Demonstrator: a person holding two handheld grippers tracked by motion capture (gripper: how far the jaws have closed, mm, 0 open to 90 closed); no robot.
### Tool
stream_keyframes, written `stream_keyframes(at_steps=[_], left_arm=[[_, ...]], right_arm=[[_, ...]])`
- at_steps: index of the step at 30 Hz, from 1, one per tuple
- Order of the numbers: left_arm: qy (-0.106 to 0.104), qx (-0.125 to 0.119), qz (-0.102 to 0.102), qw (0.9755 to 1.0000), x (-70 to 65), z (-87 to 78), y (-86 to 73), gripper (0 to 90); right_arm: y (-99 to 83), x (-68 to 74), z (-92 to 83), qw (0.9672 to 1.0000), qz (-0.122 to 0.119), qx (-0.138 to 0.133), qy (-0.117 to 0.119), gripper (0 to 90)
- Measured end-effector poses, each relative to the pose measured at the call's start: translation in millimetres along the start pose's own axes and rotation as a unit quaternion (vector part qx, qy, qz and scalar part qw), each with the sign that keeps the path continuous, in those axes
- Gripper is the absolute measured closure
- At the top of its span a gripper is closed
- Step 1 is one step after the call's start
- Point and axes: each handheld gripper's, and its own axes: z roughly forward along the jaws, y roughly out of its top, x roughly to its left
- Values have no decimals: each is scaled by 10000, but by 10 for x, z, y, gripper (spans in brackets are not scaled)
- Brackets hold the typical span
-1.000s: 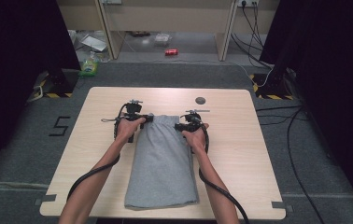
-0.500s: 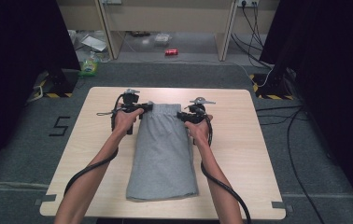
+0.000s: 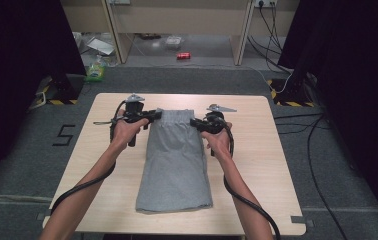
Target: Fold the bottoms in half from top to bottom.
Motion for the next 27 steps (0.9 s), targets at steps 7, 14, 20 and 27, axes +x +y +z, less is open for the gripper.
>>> stream_keyframes(at_steps=[7,14,20,27], left_arm=[[-252,-184,297,9991,-174,-267,-131,731],[-410,-300,257,9984,-300,-478,-338,733],[-581,-347,275,9973,-428,-579,-564,734],[-768,-442,303,9956,-578,-752,-849,733]], right_arm=[[-128,185,-288,9991,-327,-191,179,802],[-298,385,-488,9982,-485,-197,291,802],[-468,503,-641,9973,-657,-199,272,802],[-699,626,-807,9964,-715,-118,429,802]])
